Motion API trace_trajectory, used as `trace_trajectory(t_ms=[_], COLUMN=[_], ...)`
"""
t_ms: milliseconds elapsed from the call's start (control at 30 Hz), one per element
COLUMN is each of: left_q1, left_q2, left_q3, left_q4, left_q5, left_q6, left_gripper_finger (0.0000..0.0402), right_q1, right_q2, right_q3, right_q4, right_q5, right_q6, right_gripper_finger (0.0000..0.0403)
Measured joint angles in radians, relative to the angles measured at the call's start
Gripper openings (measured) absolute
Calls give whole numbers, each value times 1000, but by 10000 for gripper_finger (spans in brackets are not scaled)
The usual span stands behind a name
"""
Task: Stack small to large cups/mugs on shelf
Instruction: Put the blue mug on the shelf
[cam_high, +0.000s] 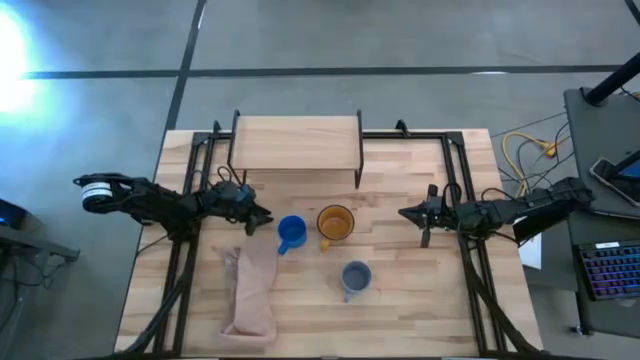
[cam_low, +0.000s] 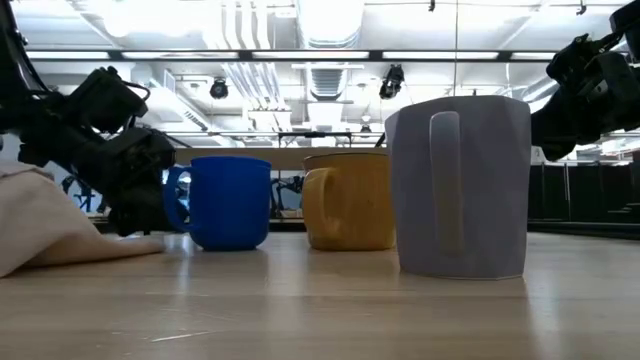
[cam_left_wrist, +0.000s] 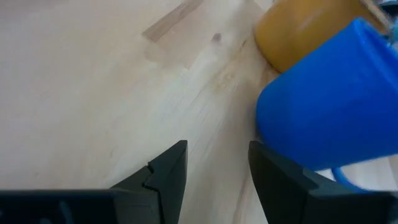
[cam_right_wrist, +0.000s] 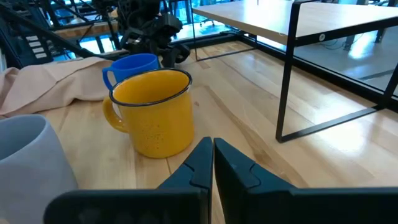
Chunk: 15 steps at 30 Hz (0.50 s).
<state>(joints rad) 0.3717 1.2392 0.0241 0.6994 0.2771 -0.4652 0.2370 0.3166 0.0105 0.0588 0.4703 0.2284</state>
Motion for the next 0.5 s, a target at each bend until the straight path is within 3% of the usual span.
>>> trace_trajectory(t_ms=[500], left_q1=[0], left_q2=[2], left_q3=[14], left_q4=[1], left_q5=[-1], left_q6=[4], left_gripper_finger=[157], right_q1=[0], right_q2=[0], right_q3=[0], right_q4=[0], right_q5=[0], right_q6=[0], right_gripper_finger=[9])
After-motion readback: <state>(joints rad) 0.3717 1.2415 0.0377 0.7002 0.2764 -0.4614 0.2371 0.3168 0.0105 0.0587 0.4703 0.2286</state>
